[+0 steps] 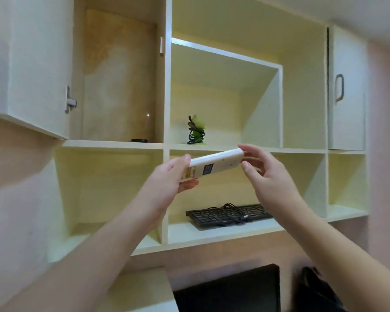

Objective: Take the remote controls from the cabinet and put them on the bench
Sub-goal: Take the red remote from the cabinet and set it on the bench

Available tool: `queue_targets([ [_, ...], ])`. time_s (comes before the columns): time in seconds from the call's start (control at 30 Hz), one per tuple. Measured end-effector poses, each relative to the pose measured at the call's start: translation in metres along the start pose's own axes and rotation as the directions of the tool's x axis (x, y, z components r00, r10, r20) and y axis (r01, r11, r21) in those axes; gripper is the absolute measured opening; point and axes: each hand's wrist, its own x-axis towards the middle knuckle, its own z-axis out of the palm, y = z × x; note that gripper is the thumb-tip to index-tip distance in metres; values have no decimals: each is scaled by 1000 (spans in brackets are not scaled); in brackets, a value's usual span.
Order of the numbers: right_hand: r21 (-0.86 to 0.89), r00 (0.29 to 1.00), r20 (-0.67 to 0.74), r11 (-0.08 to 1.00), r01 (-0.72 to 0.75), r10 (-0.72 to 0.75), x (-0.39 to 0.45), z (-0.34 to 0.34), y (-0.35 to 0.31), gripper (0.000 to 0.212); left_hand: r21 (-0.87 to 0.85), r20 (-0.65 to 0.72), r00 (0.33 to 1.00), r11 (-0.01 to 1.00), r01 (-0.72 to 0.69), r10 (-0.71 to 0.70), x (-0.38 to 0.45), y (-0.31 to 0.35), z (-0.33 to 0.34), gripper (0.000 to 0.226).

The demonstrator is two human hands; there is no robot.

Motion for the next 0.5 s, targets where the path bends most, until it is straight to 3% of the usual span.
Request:
queue_targets([
  [0.23, -117, 984, -118, 982, -149, 136, -54, -124, 18, 34, -77, 229, 973, 997, 29, -11, -11, -3, 121, 35],
  [0.5, -199, 916, -302, 923, -330, 262, -150, -296, 16, 39, -174, 514, 858, 978, 116, -10, -66, 12, 298, 31],
])
